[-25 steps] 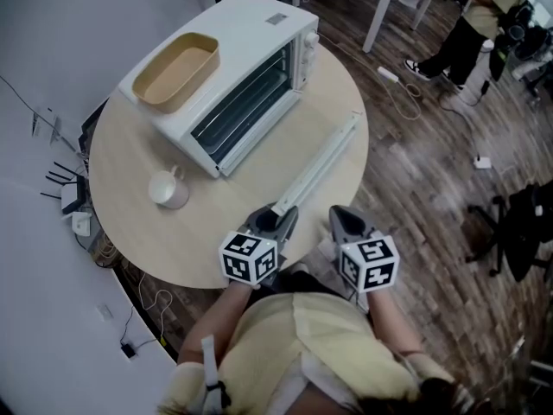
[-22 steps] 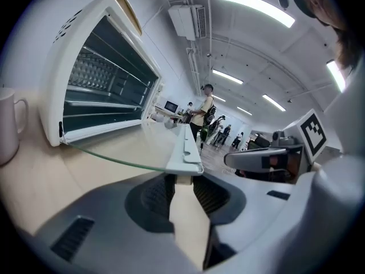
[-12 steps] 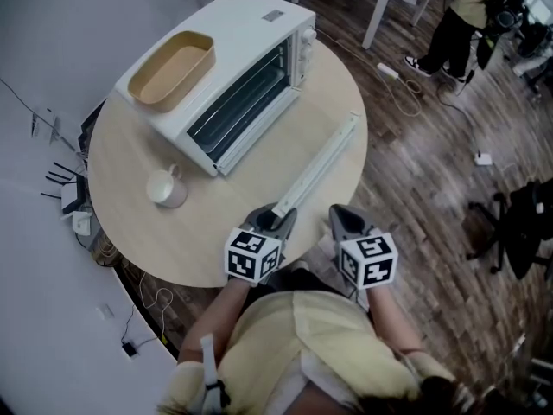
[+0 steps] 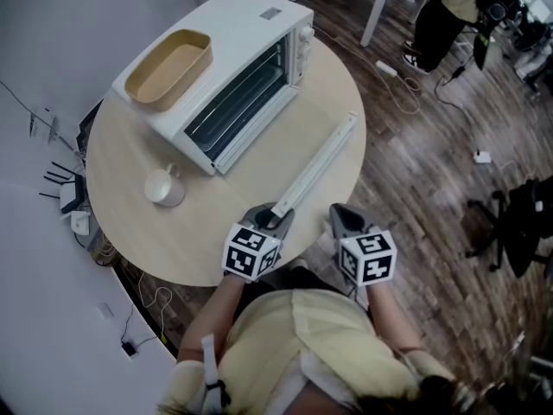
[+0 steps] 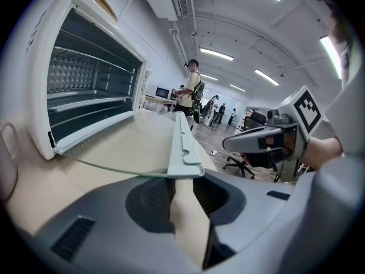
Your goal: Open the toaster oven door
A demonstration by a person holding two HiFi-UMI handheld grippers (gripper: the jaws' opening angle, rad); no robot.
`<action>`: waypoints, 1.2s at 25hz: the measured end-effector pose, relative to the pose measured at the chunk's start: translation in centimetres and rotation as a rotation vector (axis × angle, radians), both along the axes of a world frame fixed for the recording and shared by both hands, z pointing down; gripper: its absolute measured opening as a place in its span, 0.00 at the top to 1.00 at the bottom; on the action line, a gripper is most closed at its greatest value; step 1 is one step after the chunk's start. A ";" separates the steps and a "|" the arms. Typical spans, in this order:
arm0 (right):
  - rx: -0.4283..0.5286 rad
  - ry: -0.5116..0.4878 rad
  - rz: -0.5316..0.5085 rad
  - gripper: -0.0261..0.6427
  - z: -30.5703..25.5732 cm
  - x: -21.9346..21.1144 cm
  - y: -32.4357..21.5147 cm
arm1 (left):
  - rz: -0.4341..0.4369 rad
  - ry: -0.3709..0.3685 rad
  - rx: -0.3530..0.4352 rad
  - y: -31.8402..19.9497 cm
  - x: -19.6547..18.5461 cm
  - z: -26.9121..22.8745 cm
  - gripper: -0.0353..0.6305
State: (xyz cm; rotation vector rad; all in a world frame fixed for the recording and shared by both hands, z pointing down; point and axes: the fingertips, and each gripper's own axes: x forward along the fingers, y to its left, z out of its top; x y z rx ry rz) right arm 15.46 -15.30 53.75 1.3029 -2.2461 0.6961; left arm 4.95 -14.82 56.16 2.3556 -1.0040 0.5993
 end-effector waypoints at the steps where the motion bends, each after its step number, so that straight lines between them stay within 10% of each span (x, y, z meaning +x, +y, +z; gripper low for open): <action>1: -0.002 0.001 0.002 0.96 0.1 0.1 0.0 | 0.004 -0.004 -0.003 0.0 0.0 0.1 0.80; 30: -0.015 -0.007 -0.023 0.96 0.4 -0.4 0.8 | -0.051 -0.003 -0.042 2.6 -1.5 1.6 0.82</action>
